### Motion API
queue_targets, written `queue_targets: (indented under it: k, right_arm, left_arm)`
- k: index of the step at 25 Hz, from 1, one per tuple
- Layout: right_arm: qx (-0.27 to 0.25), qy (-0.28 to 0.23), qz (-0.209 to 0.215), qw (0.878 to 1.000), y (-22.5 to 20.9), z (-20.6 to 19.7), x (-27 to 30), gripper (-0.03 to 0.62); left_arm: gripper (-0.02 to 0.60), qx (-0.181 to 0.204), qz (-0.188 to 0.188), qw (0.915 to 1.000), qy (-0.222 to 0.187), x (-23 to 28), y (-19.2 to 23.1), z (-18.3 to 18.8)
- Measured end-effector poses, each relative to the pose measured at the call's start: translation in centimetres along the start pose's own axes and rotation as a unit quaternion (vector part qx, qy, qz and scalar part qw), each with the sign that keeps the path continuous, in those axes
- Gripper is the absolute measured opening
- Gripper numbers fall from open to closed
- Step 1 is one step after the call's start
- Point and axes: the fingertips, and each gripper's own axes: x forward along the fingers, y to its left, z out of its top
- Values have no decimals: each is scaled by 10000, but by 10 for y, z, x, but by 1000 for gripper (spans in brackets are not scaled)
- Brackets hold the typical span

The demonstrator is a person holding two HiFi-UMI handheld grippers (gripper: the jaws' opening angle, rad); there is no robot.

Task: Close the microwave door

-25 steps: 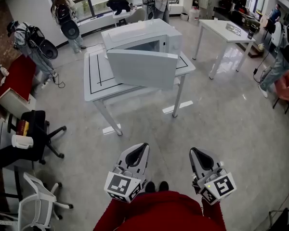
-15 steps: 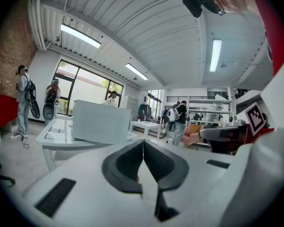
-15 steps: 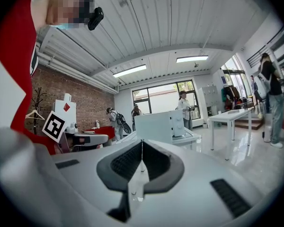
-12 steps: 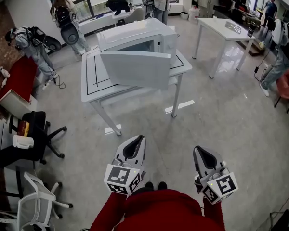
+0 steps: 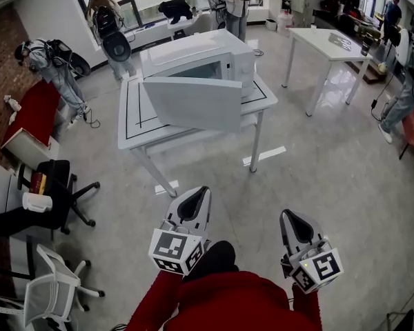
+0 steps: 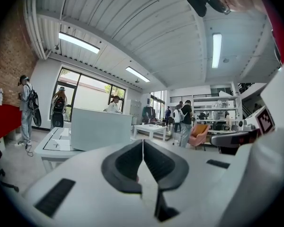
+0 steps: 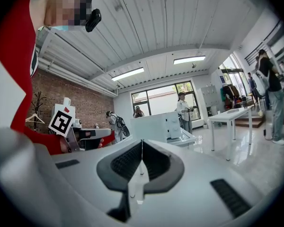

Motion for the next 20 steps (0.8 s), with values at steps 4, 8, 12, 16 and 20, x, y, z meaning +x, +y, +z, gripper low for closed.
queue_targets:
  k: [4, 8, 12, 16, 20]
  right_arm:
    - [19, -27, 51, 10000, -10, 5, 15, 15]
    - [61, 70, 61, 9999, -25, 1, 35, 15]
    - [95, 162, -42, 9998, -48, 1, 65, 15]
    - [111, 193, -196, 9996, -76, 5, 103, 15]
    - [95, 260, -267, 9993, -99, 19, 136, 15]
  left_arm:
    - [12, 12, 59, 10000, -19, 12, 8, 6]
    - [12, 201, 48, 9998, 24, 36, 17, 8]
    - [12, 83, 45, 9999, 101, 76, 39, 5]
    - [14, 93, 15, 9998, 200, 119, 64, 2]
    - [14, 159, -43, 9994, 315, 158, 80, 7]
